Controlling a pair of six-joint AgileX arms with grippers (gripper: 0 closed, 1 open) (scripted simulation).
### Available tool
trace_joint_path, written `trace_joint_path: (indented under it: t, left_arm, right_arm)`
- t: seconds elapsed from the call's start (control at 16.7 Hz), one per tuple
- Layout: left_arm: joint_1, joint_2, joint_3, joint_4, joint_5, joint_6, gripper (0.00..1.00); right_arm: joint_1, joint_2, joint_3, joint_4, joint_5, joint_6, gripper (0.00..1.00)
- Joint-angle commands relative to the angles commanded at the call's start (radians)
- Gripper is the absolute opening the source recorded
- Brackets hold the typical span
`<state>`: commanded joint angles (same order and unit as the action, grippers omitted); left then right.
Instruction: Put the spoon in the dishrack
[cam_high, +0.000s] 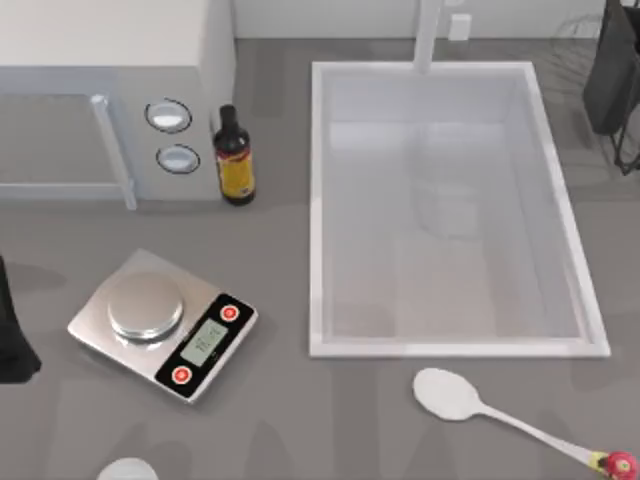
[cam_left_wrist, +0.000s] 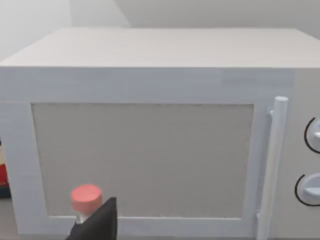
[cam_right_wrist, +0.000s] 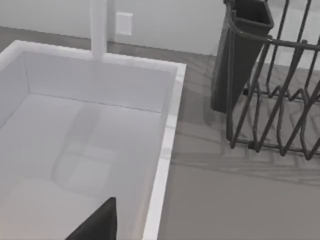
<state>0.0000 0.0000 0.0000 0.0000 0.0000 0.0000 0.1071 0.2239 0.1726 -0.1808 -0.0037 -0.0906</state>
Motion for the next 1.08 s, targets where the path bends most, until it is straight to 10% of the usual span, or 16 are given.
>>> trace_joint_path:
  t: [1.08]
  left_arm:
    - [0.000,0.000,0.000,0.000,0.000,0.000,1.00]
  right_arm:
    - [0.473,1.268,0.797,-0.859,0.009,-0.427,1.00]
